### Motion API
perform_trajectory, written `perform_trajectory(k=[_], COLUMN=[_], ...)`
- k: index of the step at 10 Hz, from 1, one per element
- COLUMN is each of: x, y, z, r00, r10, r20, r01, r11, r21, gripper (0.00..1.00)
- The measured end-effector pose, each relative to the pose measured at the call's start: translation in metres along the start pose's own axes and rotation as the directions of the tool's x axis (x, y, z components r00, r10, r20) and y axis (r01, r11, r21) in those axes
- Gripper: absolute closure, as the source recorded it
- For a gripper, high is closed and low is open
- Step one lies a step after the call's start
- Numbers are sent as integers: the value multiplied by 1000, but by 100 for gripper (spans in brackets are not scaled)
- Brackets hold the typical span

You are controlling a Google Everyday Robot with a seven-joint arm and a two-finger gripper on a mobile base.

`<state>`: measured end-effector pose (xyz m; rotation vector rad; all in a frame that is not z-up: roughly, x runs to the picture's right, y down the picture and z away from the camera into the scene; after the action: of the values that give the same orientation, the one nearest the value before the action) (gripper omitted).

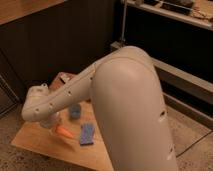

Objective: Place the pepper on the white sponge

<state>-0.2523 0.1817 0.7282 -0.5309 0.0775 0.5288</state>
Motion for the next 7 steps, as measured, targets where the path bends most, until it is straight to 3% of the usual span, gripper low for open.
perform_trajectory(k=[2,7], x=[23,54], y=[-8,-23], z=[8,20], r00=[999,997], r10=[40,73], r20=[-6,-39], r01=[-41,-74], r11=[999,997], r21=[-10,-22], gripper=[100,100])
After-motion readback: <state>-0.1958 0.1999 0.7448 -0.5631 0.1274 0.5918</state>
